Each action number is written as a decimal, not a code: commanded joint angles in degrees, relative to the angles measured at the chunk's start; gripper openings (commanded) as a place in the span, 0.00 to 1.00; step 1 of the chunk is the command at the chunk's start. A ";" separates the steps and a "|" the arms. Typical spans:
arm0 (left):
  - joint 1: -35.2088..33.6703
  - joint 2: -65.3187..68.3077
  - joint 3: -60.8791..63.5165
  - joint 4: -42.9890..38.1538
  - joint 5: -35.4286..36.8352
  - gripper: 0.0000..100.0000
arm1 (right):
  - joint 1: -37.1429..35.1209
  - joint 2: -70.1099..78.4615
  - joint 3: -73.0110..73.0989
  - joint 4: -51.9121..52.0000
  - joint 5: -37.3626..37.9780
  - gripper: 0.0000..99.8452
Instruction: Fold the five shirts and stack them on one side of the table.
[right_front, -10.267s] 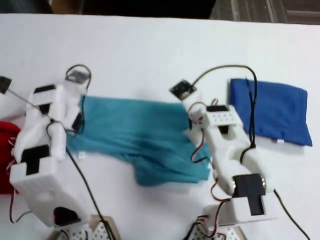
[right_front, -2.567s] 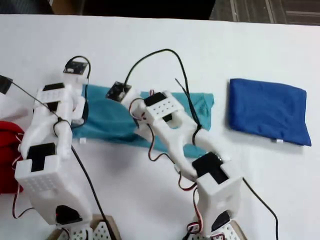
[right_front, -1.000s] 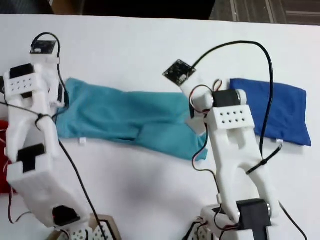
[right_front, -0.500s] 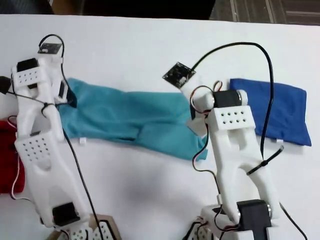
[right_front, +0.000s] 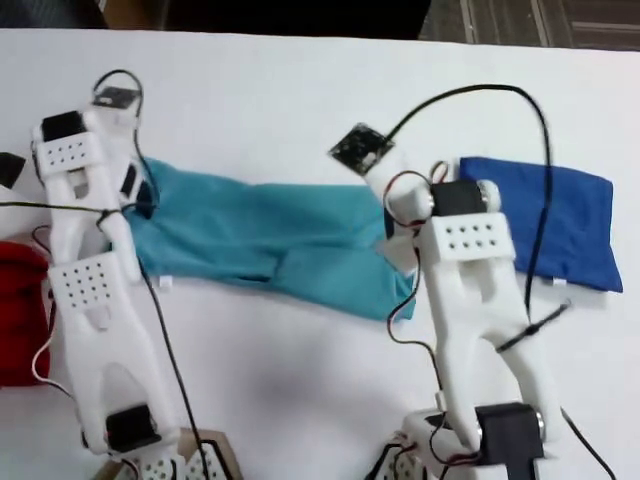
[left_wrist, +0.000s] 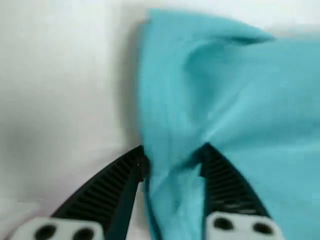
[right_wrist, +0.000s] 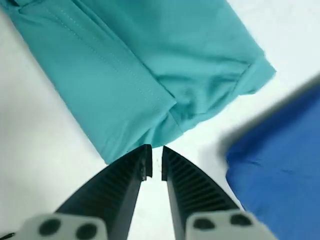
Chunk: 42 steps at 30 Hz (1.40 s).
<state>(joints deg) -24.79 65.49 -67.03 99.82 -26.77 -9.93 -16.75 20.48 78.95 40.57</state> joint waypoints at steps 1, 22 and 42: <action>0.53 0.00 2.15 2.46 -4.13 0.07 | 4.09 -7.25 -2.55 0.31 0.44 0.05; -4.92 -6.86 7.52 2.73 -0.62 0.03 | 39.16 -35.47 41.41 -11.65 11.08 0.05; 34.73 -48.09 37.41 2.46 6.15 0.03 | 39.60 -59.12 72.62 -30.81 3.96 0.05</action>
<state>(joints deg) 1.32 21.71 -29.32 101.23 -21.14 29.01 -72.75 93.01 48.62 45.14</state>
